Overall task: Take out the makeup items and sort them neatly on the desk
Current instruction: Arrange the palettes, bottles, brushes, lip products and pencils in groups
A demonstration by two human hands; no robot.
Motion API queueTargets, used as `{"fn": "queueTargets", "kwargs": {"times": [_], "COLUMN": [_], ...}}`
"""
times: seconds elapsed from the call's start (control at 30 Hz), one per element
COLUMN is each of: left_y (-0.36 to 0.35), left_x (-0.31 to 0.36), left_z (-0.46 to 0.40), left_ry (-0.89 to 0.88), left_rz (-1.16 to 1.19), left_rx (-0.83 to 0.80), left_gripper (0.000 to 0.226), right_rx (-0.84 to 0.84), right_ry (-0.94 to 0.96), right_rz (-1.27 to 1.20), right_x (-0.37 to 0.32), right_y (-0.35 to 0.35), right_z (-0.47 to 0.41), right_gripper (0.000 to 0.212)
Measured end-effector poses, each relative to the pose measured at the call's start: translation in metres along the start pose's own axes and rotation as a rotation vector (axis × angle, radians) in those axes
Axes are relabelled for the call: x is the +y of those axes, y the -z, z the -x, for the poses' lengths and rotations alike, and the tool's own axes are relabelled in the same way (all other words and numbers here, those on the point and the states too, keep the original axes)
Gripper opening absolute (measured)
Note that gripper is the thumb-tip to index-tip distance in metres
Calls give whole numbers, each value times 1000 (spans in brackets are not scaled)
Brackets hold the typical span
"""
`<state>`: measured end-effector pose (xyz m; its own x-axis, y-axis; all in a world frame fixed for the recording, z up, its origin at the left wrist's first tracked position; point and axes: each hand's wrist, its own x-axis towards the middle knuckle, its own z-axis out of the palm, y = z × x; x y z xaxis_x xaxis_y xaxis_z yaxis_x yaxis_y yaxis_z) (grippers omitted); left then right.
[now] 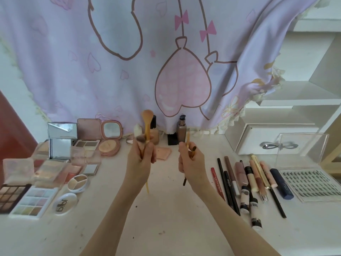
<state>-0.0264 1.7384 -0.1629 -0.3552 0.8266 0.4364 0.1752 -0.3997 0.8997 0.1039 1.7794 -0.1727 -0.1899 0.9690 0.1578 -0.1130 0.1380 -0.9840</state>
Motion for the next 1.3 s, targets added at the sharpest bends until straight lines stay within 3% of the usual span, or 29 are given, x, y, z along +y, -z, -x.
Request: {"fn": "queueTargets", "kwargs": {"times": [0.23, 0.33, 0.47, 0.63, 0.83, 0.93, 1.1, 1.3], "left_y": [-3, -4, 2, 14, 34, 51, 85, 129], "left_x": [-13, -15, -10, -2, 1, -1, -5, -6], "left_z": [12, 13, 4, 3, -2, 1, 17, 53], "left_ry": [11, 62, 147, 222, 109, 125, 223, 202], "left_rz": [-80, -82, 12, 77, -37, -83, -129, -379], "left_rx": [-10, 68, 135, 123, 65, 68, 253, 291], "left_gripper": [15, 19, 22, 31, 28, 19, 23, 8], "right_rx": [-24, -83, -237, -494, -714, -783, -855, -923], "right_ry": [3, -59, -122, -68, -138, -112, -31, 146], "right_rz": [-6, 66, 242, 330, 292, 411, 763, 1091], "right_x": [19, 22, 15, 3, 0, 4, 13, 20], "right_y": [-10, -10, -14, -26, -39, -47, -67, -86], "right_z": [8, 8, 5, 9, 7, 6, 8, 10], "right_gripper": [41, 41, 34, 24, 15, 20, 22, 18]}}
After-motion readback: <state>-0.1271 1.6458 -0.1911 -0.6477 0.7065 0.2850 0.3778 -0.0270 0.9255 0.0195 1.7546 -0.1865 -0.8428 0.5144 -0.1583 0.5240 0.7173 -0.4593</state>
